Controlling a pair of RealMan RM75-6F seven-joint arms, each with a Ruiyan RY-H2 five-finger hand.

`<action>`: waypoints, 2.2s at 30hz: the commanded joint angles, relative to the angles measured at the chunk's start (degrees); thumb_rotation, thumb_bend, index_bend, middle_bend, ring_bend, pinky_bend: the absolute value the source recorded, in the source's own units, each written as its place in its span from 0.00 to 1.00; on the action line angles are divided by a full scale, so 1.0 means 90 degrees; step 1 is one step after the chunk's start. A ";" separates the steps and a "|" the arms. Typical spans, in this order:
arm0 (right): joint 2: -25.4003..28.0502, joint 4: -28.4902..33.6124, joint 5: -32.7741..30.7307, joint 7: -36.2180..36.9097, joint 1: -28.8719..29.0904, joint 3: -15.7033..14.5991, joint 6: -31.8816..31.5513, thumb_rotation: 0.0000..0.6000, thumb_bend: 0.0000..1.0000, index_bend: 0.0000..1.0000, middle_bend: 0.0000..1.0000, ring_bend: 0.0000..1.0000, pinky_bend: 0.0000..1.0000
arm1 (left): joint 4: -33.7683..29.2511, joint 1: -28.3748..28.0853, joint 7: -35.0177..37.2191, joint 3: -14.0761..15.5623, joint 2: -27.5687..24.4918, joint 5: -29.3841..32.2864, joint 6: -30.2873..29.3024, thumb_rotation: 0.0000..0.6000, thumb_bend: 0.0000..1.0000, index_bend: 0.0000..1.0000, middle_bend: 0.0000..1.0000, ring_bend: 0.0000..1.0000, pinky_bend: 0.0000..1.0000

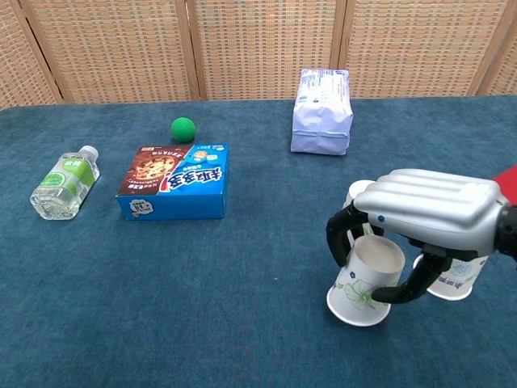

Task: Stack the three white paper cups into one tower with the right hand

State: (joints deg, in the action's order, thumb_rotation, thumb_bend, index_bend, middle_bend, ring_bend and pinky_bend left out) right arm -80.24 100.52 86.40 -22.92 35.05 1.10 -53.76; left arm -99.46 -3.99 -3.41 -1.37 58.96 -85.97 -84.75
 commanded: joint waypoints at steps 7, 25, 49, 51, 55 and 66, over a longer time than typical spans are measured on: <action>0.0389 0.0547 0.0372 0.0004 0.0004 0.0059 -0.0343 1.00 0.47 0.49 0.55 0.43 0.49 | -0.0040 0.0007 -0.0034 -0.0002 -0.0005 0.0025 -0.0007 1.00 0.13 0.00 0.00 0.00 0.00; 0.0994 0.0997 -0.1108 -0.0584 0.0555 0.1255 -0.0288 1.00 0.47 0.49 0.55 0.43 0.49 | -0.0067 0.0002 -0.0015 0.0005 -0.0036 0.0121 0.0073 1.00 0.13 0.00 0.00 0.00 0.00; 0.0572 0.0422 -0.2362 -0.1557 0.1057 0.1064 -0.0178 1.00 0.47 0.49 0.55 0.43 0.49 | -0.0116 -0.0004 0.0092 -0.0033 -0.0128 0.0220 0.0104 1.00 0.13 0.00 0.00 0.00 0.00; 0.0589 0.0432 -0.2423 -0.1566 0.1063 0.1032 -0.0183 1.00 0.47 0.49 0.55 0.43 0.49 | -0.0116 -0.0006 0.0103 -0.0036 -0.0131 0.0220 0.0104 1.00 0.13 0.00 0.00 0.00 0.00; 0.0636 0.0459 -0.2463 -0.1617 0.1081 0.0961 -0.0174 1.00 0.47 0.49 0.54 0.43 0.49 | -0.0097 -0.0006 0.0100 -0.0027 -0.0134 0.0228 0.0121 1.00 0.13 0.00 0.00 0.00 0.00; 0.0827 0.0610 -0.2773 -0.1811 0.1230 0.0731 0.0017 1.00 0.12 0.21 0.08 0.09 0.22 | -0.0116 -0.0019 0.0009 -0.0038 -0.0106 0.0254 0.0132 1.00 0.13 0.00 0.00 0.00 0.00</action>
State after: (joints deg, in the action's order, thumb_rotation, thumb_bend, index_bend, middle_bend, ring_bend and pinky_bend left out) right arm -73.09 105.68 61.77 -38.90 45.93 7.96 -53.79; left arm -100.49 -4.16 -3.33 -1.71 58.00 -83.67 -83.57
